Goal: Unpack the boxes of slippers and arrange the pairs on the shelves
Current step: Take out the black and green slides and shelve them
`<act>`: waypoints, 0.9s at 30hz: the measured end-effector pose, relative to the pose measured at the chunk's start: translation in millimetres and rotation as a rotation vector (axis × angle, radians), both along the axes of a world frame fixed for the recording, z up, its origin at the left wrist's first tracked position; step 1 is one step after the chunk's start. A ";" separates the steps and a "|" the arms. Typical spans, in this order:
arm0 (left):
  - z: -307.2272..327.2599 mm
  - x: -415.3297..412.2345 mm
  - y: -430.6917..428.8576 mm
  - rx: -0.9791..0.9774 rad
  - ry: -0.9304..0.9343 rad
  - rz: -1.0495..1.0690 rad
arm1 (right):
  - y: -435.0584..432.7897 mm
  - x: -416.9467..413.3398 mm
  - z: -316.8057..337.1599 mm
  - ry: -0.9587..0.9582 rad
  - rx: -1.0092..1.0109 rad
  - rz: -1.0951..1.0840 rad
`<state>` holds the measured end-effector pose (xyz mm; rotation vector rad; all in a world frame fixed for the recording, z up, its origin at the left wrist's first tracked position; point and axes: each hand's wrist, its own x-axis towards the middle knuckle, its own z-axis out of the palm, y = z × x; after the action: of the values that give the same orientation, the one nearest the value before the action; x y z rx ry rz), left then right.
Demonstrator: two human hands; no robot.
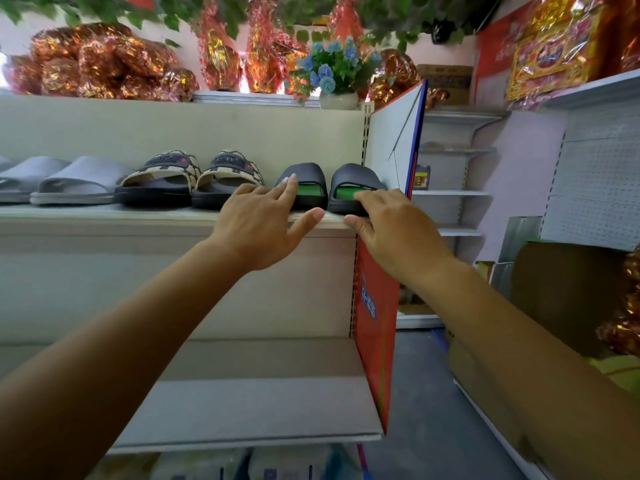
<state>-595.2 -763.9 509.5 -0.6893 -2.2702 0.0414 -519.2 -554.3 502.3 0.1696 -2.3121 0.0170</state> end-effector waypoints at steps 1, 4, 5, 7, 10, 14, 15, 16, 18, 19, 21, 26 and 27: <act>-2.5 4.3 -2.1 0.034 -0.011 -0.020 | 1.1 3.5 0.8 -0.010 0.009 0.016; -22.3 33.3 -11.5 0.176 -0.006 -0.080 | 5.3 15.4 -4.0 0.020 -0.013 0.121; -32.7 47.9 -14.9 0.221 -0.007 -0.097 | 6.4 20.5 -7.8 0.038 -0.036 0.150; -55.4 80.1 -21.6 0.289 -0.024 -0.119 | 7.2 32.2 -19.6 0.054 -0.098 0.205; -88.0 127.9 -34.4 0.332 -0.060 -0.076 | 3.6 53.4 -48.5 0.036 -0.155 0.293; -136.4 184.4 -58.6 0.339 -0.145 0.028 | -12.8 83.8 -106.3 -0.091 -0.206 0.416; -150.6 197.4 -66.4 0.335 -0.162 0.061 | -20.2 90.9 -123.2 -0.131 -0.212 0.439; -165.8 210.1 -75.7 0.329 -0.183 0.094 | -28.9 97.6 -140.4 -0.171 -0.215 0.464; -197.9 235.7 -97.2 0.326 -0.244 0.151 | -50.9 111.7 -175.3 -0.270 -0.216 0.516; -214.9 248.8 -109.4 0.325 -0.282 0.181 | -62.9 119.4 -192.6 -0.327 -0.216 0.536; -248.8 276.0 -135.1 0.324 -0.338 0.245 | -87.6 136.2 -225.8 -0.439 -0.207 0.569; -329.4 345.4 -209.8 0.356 -0.484 0.422 | -161.0 184.9 -295.1 -0.660 -0.090 0.602; -344.4 358.7 -226.3 0.359 -0.520 0.457 | -178.1 196.2 -308.3 -0.710 -0.059 0.611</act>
<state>-236.4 -990.2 165.1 0.0280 -2.7860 -0.3562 -323.0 -732.4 194.0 0.9632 -2.8491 0.5282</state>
